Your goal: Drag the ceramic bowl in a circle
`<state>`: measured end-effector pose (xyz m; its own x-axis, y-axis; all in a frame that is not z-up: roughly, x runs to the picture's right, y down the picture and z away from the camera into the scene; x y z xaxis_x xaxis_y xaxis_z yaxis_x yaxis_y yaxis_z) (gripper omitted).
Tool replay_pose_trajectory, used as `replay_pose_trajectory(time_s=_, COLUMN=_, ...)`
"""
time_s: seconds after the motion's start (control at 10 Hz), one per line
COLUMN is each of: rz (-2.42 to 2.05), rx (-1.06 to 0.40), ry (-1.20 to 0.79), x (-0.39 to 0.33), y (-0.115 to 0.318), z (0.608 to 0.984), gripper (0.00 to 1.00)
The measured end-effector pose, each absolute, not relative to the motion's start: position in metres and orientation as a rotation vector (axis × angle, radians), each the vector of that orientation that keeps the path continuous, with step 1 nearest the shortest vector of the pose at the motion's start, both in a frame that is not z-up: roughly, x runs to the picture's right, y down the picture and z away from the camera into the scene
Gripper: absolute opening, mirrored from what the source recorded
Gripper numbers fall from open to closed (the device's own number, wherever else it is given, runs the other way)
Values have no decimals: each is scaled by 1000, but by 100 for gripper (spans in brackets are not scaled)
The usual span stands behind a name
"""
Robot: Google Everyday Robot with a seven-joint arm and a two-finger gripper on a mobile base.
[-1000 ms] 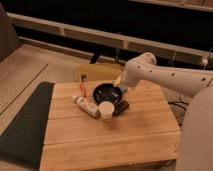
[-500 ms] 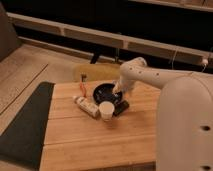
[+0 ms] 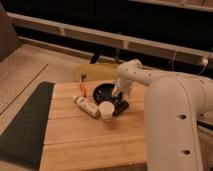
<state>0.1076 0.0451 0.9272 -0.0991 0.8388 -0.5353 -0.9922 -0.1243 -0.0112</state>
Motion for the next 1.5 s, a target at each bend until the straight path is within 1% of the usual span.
replay_pose_trajectory(time_s=0.2, rz=1643, rx=-483, ry=409, x=108, y=44, z=927, gripper=65)
replay_pose_trajectory(time_s=0.8, rz=1662, rx=-481, ry=413, x=113, y=41, z=945, gripper=65)
replay_pose_trajectory(time_s=0.9, rz=1658, rx=-484, ry=423, x=113, y=42, z=949, gripper=61)
replay_pose_trajectory(time_s=1.0, rz=1656, rx=-486, ry=435, x=114, y=44, z=952, gripper=54)
replay_pose_trajectory(time_s=1.1, rz=1656, rx=-485, ry=447, x=114, y=45, z=955, gripper=41)
replay_pose_trajectory(time_s=1.3, rz=1662, rx=-478, ry=456, x=114, y=42, z=957, gripper=20)
replay_pose_trajectory(time_s=1.4, rz=1668, rx=-479, ry=454, x=113, y=40, z=957, gripper=8)
replay_pose_trajectory(time_s=1.5, rz=1673, rx=-481, ry=451, x=111, y=37, z=956, gripper=1)
